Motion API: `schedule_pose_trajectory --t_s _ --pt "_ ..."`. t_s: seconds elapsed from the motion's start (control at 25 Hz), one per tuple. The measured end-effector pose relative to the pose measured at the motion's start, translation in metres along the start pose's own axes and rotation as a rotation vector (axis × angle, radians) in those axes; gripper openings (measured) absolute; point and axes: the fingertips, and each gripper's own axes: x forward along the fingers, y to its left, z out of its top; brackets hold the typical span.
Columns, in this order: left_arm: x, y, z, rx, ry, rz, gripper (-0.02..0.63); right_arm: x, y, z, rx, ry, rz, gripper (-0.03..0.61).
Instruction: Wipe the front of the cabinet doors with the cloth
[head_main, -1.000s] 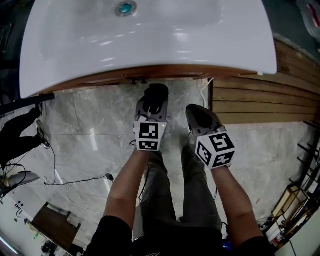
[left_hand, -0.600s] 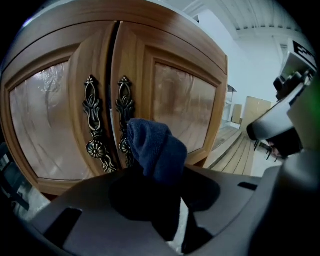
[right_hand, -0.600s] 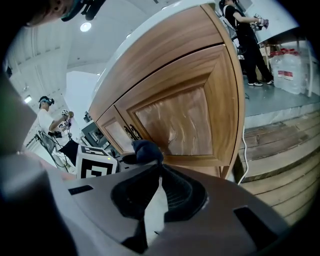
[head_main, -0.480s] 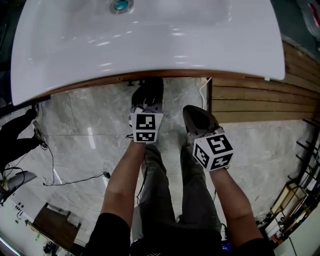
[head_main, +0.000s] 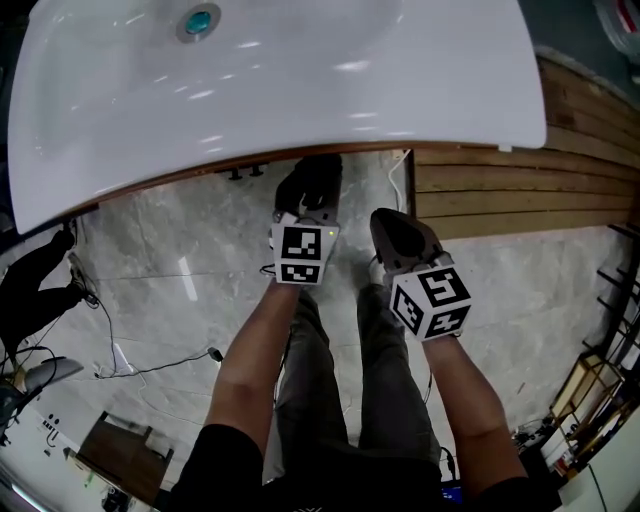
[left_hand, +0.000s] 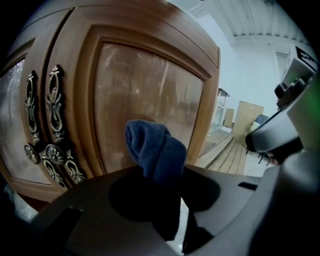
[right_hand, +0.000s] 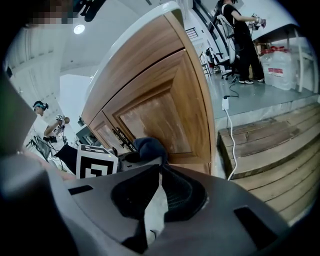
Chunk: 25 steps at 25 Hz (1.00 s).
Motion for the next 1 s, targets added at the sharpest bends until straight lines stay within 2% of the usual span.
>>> schedule_pose_trajectory --t_s 0.56,1.0 --pt "0.037 -0.081 0.020 0.097 0.008 -0.138 0.132 -0.034 -0.046 -0.009 0.057 -0.032 -0.046 0.043" --pt "0.046 -0.132 0.025 0.126 0.016 -0.226 0.132 -0.054 -0.067 -0.022 0.100 -0.047 -0.072 0.043"
